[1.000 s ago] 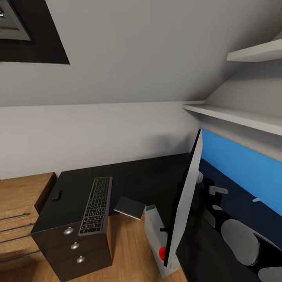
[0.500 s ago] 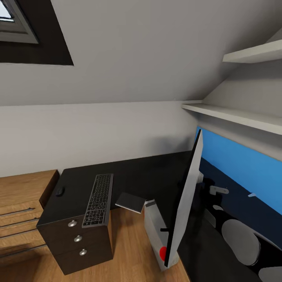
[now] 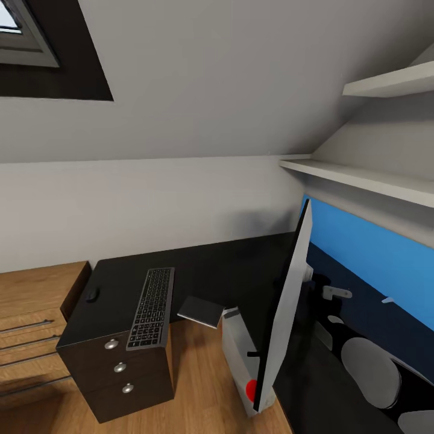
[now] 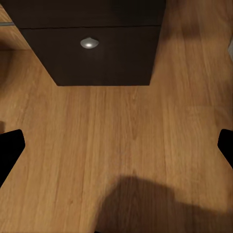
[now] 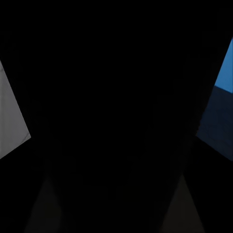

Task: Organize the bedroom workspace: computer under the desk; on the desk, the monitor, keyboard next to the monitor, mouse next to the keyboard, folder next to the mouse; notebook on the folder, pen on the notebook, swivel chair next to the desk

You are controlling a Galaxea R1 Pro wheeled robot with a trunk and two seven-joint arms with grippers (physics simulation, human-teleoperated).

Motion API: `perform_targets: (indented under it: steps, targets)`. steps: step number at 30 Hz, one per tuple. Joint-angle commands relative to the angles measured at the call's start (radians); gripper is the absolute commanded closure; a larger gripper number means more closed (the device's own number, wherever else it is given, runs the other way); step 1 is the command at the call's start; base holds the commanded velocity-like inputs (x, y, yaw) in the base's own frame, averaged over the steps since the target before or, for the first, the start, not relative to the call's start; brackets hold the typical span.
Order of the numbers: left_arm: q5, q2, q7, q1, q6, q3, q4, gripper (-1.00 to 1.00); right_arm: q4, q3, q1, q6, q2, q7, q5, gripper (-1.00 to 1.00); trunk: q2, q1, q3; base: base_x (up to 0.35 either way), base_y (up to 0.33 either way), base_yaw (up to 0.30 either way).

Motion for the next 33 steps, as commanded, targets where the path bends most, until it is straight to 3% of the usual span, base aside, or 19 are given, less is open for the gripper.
perform_targets:
  steps: [1, 26, 33]
  targets:
    - [0.010, 0.001, 0.007, -0.001, -0.006, -0.008, 0.000, -1.00, 0.002, 0.007, -0.001, -0.004, 0.000, -0.006, 0.006, 1.00, -0.001, 0.000, -0.002, 0.000, 0.000, 0.000]
    - [0.010, 0.000, 0.007, -0.001, -0.008, -0.010, 0.000, -1.00, 0.002, 0.008, -0.001, -0.004, 0.001, -0.005, 0.006, 1.00, -0.001, 0.000, -0.002, -0.001, 0.000, 0.000]
    - [0.011, 0.000, 0.007, -0.001, -0.007, -0.010, 0.000, -1.00, 0.002, 0.008, -0.001, -0.004, 0.002, -0.004, 0.006, 1.00, -0.001, 0.000, -0.002, -0.197, 0.023, 0.000]
